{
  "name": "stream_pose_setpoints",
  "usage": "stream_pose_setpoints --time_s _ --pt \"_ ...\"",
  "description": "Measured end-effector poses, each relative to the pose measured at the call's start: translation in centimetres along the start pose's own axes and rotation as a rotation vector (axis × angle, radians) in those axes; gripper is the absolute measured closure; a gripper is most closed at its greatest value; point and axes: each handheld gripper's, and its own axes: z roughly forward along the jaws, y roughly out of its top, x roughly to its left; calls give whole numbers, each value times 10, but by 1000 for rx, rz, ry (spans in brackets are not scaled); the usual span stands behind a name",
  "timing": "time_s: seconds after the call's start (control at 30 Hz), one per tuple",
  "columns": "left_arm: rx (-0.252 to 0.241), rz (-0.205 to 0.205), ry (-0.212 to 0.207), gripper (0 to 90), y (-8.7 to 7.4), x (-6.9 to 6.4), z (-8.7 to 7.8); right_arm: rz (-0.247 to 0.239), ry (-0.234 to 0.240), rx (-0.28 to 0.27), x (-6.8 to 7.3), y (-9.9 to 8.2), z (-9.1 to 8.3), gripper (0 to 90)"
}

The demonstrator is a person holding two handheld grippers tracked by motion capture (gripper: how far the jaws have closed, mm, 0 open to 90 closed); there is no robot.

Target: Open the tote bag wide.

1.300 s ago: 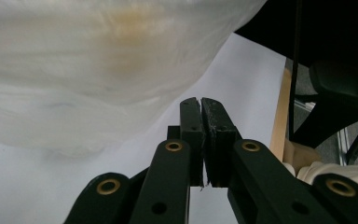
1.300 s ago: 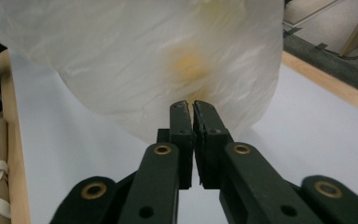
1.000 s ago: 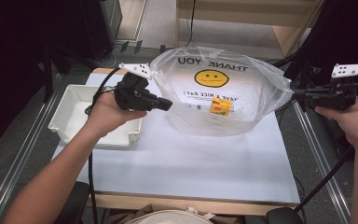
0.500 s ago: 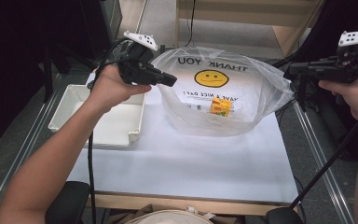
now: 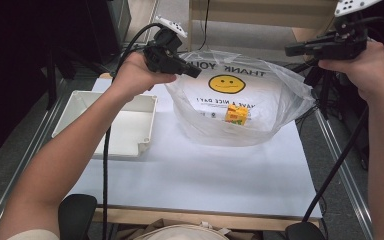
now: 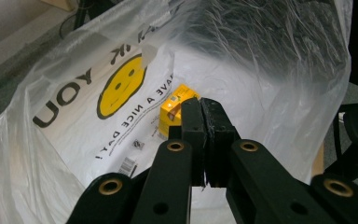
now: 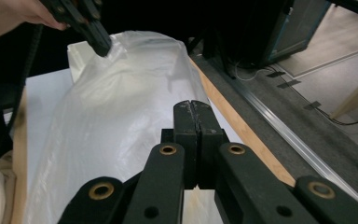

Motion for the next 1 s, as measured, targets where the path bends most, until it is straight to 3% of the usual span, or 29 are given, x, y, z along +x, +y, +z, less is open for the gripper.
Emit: stream_pose_setpoints --time_s 0.13,0.47,0.5,0.57,0.73,0.9,1.0 --pt "1 7 1 893 11 3 6 -37 30 14 13 23 20 900" --pt "2 17 18 894 32 5 17 -89 84 43 40 47 59 900" --pt "-26 24 24 894 35 4 19 -97 99 46 47 48 68 900" --pt "-49 28 30 894 37 3 23 -100 112 46 50 47 76 900" --pt "-41 19 25 900 37 3 36 -101 127 65 50 36 93 900" --pt "-9 14 33 900 31 6 56 -83 104 106 43 11 109 900" --pt "11 -14 38 900 24 12 69 -66 90 118 39 2 111 900"
